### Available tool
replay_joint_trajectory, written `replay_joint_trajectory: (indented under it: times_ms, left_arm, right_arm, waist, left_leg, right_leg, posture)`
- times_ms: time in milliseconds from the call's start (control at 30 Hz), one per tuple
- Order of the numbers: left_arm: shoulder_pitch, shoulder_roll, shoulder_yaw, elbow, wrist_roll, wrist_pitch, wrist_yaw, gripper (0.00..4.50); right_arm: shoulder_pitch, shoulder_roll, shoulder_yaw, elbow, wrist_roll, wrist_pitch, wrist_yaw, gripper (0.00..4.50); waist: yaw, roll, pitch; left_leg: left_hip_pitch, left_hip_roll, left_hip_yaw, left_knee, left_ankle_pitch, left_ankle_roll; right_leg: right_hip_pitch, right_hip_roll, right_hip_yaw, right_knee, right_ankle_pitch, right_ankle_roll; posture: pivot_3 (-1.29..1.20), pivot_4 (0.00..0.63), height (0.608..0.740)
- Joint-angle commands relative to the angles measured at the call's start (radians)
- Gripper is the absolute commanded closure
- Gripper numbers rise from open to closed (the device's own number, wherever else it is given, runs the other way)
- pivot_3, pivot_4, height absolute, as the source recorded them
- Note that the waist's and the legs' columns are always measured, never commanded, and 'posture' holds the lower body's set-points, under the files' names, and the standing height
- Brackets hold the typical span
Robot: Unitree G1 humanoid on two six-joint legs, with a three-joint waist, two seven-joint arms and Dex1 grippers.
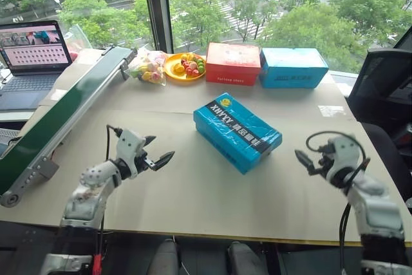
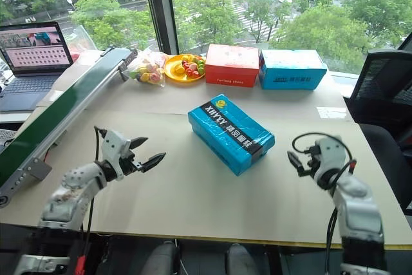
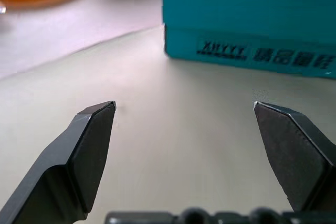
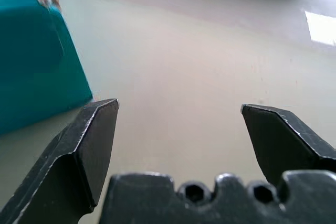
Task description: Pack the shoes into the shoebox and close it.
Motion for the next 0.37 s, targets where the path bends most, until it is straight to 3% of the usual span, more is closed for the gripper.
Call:
replay_joint_trajectory:
  times_ms: [33,167,367]
  left_arm:
    - [0.049,-0.062,0.012,0.054,0.081,-0.149,0.116,0.0]
    - [0.109,-0.102,-0.011,0.063,0.151,-0.234,0.179,0.0]
    - [0.128,-0.149,-0.014,0.037,0.134,-0.221,0.194,0.0]
  right_arm:
    - [0.068,0.067,-0.008,-0.014,-0.046,-0.163,-0.092,0.02]
    - [0.115,0.13,0.014,0.021,-0.073,-0.257,-0.141,0.02]
    - [0.109,0.138,0.034,0.084,-0.111,-0.346,-0.181,0.02]
  waist:
    - [-0.001,0.0,0.0]
    - [-0.004,0.0,-0.001]
    - [0.0,0.001,-0.001]
  left_leg:
    - [0.001,0.0,0.0,0.001,0.0,0.0]
    - [0.002,0.0,0.0,0.0,0.0,0.0]
    - [0.002,0.0,0.0,0.001,0.0,-0.001]
  right_leg:
    - [0.001,0.0,0.0,0.0,0.0,0.0]
    - [0.001,0.0,0.0,0.0,0.001,0.0]
    - [0.001,0.0,0.0,0.0,0.0,0.001]
  posture:
    - [0.0,0.15,0.739]
    - [0.0,0.15,0.739]
    - [0.0,0.15,0.739]
